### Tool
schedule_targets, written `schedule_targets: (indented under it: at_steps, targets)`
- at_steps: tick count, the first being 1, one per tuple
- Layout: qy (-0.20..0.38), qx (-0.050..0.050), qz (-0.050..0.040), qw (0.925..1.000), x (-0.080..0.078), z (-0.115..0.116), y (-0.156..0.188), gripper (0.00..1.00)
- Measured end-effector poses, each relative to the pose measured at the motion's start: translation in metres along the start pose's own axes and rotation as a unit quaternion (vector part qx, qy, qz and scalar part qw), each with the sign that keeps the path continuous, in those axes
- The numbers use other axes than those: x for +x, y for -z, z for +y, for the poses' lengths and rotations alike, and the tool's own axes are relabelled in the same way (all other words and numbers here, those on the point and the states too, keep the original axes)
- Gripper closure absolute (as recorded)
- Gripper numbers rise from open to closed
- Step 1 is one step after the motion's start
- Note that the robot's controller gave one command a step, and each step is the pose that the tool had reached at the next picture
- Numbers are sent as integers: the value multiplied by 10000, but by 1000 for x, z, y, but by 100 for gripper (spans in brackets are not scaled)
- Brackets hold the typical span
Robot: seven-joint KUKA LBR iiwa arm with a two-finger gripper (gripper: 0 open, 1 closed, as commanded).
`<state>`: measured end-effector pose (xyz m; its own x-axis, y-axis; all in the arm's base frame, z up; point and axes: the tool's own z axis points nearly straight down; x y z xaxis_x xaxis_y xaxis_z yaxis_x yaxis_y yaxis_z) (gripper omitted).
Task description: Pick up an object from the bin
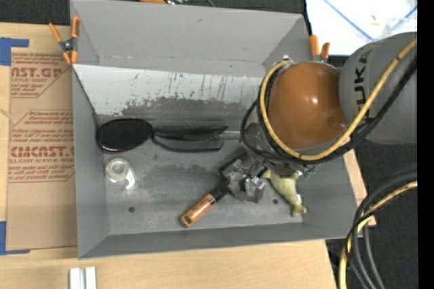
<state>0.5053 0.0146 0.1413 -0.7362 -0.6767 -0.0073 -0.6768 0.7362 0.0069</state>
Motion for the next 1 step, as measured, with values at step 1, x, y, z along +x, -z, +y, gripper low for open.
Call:
schedule_targets:
  at_steps: [1]
  targets:
    - [-2032,20,-20,9791,-12,12,-13,100]
